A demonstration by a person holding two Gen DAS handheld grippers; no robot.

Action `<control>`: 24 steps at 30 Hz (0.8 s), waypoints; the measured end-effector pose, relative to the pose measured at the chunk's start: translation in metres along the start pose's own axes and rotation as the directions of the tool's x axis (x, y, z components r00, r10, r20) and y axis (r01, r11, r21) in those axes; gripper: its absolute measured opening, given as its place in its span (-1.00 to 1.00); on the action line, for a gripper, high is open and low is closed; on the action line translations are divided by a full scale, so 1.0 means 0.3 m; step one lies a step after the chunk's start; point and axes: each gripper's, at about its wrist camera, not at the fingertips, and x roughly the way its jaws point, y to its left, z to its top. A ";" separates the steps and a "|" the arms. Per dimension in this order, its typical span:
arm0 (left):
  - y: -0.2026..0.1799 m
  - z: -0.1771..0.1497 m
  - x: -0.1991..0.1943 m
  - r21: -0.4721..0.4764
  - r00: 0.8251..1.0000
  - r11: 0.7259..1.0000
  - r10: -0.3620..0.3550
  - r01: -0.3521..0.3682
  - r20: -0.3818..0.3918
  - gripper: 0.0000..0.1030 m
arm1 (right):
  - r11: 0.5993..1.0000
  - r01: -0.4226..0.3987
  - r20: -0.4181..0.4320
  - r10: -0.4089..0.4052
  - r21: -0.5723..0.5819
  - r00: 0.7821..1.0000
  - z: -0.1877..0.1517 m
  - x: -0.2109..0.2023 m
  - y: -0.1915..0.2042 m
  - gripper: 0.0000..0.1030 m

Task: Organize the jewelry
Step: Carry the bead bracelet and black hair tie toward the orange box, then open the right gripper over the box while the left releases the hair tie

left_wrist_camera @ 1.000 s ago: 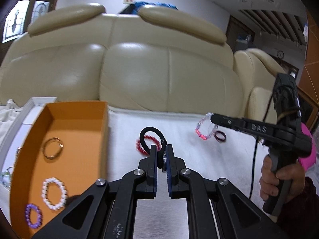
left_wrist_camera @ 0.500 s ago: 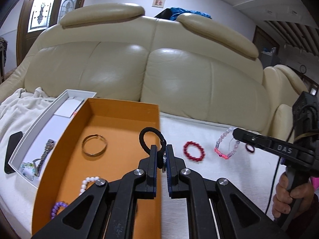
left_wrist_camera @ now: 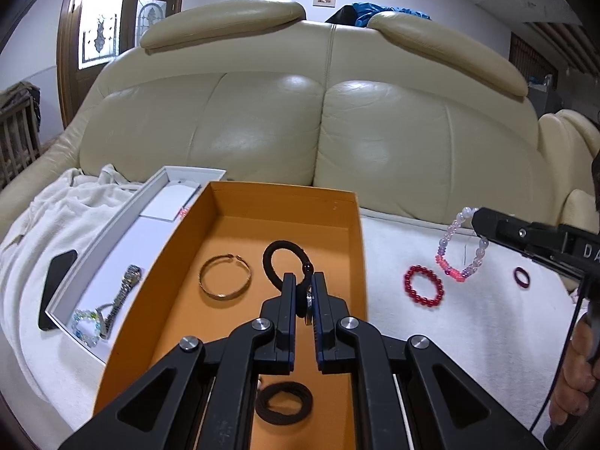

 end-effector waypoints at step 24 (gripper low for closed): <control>0.030 0.007 0.127 -0.012 0.993 0.997 0.070 -0.072 -0.092 -0.84 | 0.997 0.032 -0.124 -0.040 -0.063 0.992 0.089 0.365 0.105 -0.82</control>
